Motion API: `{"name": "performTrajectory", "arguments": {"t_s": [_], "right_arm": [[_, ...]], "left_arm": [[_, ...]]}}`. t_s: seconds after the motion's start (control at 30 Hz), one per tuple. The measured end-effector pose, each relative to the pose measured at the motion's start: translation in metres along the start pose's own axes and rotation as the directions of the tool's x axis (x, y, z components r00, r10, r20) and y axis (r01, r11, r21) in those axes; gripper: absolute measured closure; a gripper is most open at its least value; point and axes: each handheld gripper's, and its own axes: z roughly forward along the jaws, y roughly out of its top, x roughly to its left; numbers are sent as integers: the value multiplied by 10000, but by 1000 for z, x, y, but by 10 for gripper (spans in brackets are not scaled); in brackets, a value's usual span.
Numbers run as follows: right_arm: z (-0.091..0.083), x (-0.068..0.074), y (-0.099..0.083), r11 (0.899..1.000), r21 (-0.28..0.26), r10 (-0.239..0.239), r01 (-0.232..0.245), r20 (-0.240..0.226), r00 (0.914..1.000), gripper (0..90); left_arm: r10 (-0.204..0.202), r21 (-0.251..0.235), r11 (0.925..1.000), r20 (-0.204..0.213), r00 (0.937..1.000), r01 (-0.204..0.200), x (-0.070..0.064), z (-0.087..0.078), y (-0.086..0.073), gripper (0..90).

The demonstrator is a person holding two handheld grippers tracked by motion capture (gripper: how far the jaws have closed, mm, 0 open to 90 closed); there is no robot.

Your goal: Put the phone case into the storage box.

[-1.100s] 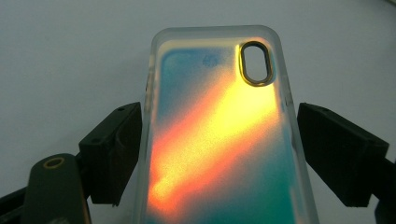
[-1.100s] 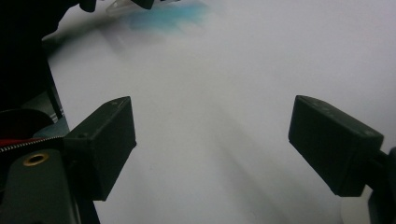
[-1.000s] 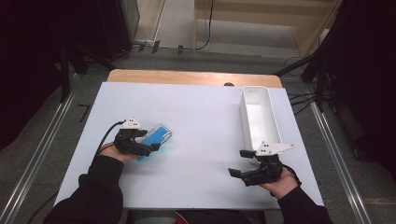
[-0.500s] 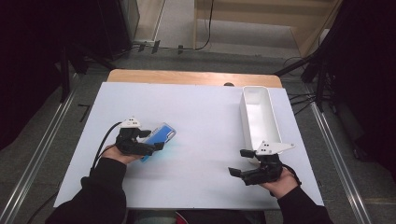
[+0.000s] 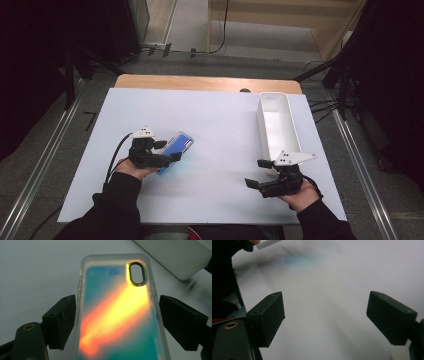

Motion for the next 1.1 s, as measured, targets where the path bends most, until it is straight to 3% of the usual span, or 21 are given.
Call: {"name": "performTrajectory", "arguments": {"t_s": [0.27,0.63,0.83,0.93,1.1], "right_arm": [[0,2,1,9997,-200,171,-168,153,9997,136],[1,5,4,9986,-317,434,-423,337,9985,136],[0,7,11,9982,-201,571,-564,388,9976,137],[0,6,14,9976,-215,664,-655,424,9969,137],[1,7,20,9956,-222,920,-911,426,9948,137]], "left_arm": [[-1,-328,9995,185,9998,7,-12,3,1,162],[-301,-832,9961,-174,9994,286,-19,7,2,162],[-473,-1311,9905,-375,9982,420,-25,10,2,162],[-327,-1722,9848,-453,9984,245,-27,12,0,162],[-532,-1861,9815,-449,9976,440,-31,16,-2,162]]}}
